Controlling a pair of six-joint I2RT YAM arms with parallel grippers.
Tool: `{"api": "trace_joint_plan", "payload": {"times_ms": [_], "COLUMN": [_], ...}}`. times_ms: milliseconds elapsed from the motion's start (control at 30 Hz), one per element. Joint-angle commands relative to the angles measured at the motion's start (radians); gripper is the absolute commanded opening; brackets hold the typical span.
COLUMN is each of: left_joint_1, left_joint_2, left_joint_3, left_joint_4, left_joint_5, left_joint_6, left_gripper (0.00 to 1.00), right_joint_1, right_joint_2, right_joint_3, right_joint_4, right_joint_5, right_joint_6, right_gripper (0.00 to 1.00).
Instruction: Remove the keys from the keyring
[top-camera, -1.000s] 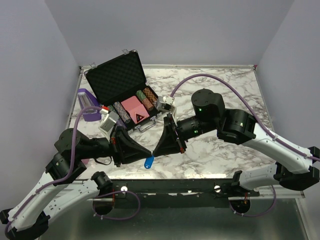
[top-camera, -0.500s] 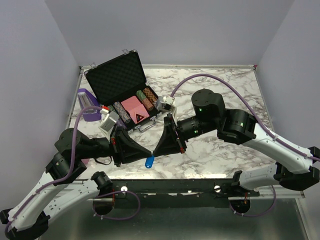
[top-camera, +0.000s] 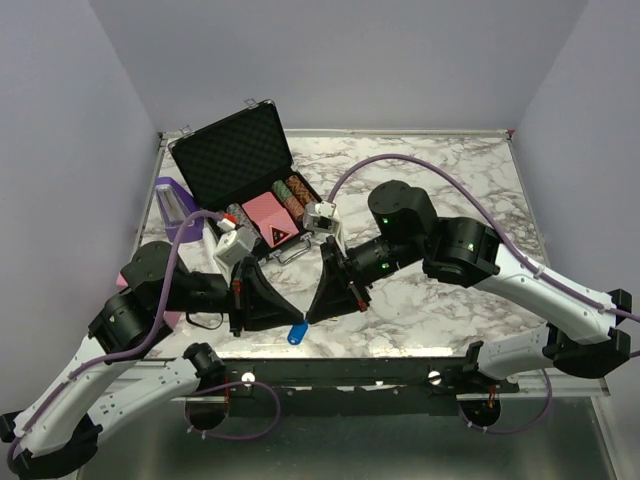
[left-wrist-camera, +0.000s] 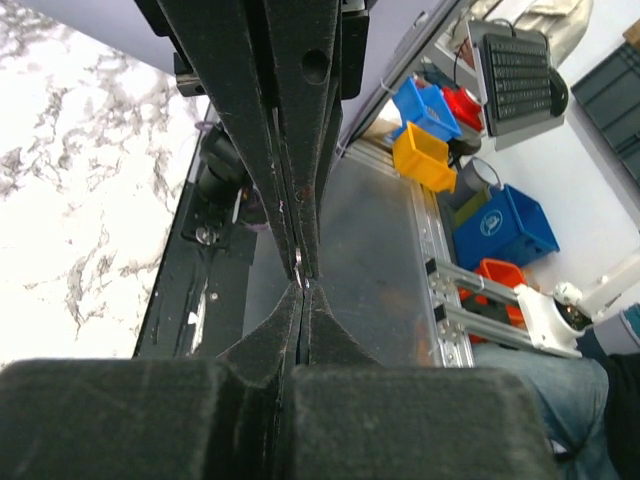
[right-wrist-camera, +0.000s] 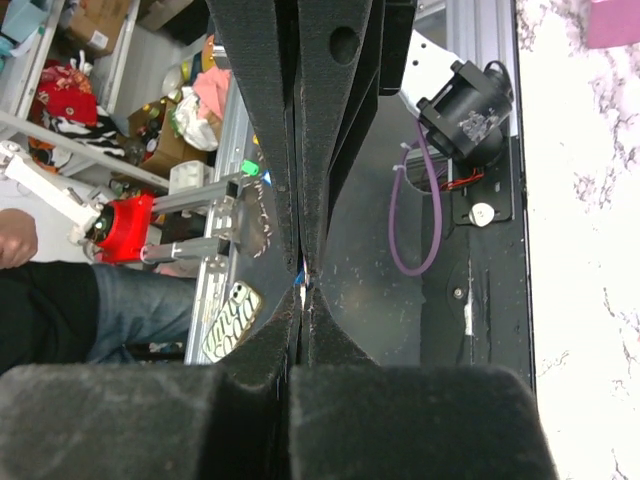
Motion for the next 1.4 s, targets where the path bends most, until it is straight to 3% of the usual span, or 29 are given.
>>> {"api": "trace_joint_plan", "payload": {"times_ms": [0, 400, 533, 667, 767, 833, 1000, 1133, 1367], "left_joint_1": [-0.001, -0.001, -0.003, -0.001, -0.001, -0.001, -0.001, -0.001, -0.003], "left_joint_2": [0.043, 0.094, 0.108, 0.112, 0.074, 0.037, -0.069, -0.113, -0.081], "left_joint_3": [0.061, 0.107, 0.148, 0.187, 0.176, 0.148, -0.022, -0.128, -0.102], "left_joint_4": [-0.12, -0.151, -0.184, -0.226, -0.206, -0.169, 0.108, 0.325, 0.347], "left_joint_5": [0.092, 0.222, 0.228, 0.057, -0.07, -0.169, -0.333, -0.396, -0.407], "left_joint_6": [0.11, 0.181, 0.222, 0.229, 0.183, 0.135, -0.09, -0.245, -0.262], "left_gripper": [0.0, 0.01, 0.2, 0.75, 0.88, 0.88, 0.65, 0.53, 0.45], "right_joint_1": [0.012, 0.012, 0.012, 0.014, 0.014, 0.014, 0.015, 0.015, 0.015], "right_joint_2": [0.015, 0.016, 0.013, -0.019, -0.063, -0.085, -0.134, -0.157, -0.165], "right_joint_3": [0.029, 0.028, 0.028, 0.005, -0.032, -0.046, -0.097, -0.153, -0.175], "right_joint_4": [-0.023, -0.035, -0.044, -0.026, 0.012, 0.026, 0.093, 0.188, 0.249], "right_joint_5": [-0.068, -0.094, -0.091, -0.019, 0.047, 0.083, 0.161, 0.187, 0.235], "right_joint_6": [-0.003, -0.003, -0.005, -0.001, 0.008, 0.009, 0.008, 0.02, 0.032], "right_gripper": [0.01, 0.01, 0.01, 0.01, 0.01, 0.01, 0.01, 0.01, 0.01]}}
